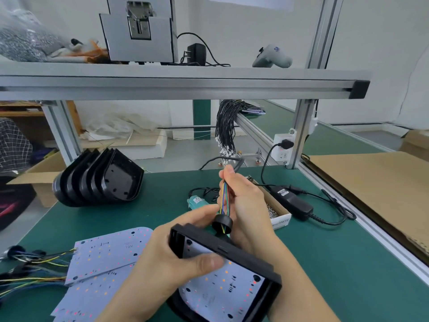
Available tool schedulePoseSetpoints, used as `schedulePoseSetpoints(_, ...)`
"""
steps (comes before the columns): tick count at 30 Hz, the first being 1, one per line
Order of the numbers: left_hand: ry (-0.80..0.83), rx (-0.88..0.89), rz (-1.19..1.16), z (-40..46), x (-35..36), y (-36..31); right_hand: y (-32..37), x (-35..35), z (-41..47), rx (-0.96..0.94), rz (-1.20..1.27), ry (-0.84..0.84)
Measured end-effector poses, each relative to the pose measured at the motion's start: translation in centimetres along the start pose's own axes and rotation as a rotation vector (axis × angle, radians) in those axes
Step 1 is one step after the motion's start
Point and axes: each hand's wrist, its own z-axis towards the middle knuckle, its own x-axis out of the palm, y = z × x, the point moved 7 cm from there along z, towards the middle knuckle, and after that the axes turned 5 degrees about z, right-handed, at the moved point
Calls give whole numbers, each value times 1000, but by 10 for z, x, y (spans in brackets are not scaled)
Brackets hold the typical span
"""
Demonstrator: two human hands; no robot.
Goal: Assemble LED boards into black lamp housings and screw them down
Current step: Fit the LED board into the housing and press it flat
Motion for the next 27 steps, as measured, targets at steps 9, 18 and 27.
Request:
schedulePoseSetpoints(9,116,-23,-141,-2,-2,-5,-3,9,-6,-57,-40,-39)
schedulePoseSetpoints(18,59,14,-80,-3,-19,-4,-11,-2,-9,-41,84,0)
schedulePoseSetpoints(27,-38,148,-163,-4,-24,-4,-22,3,-41,231,-149,668)
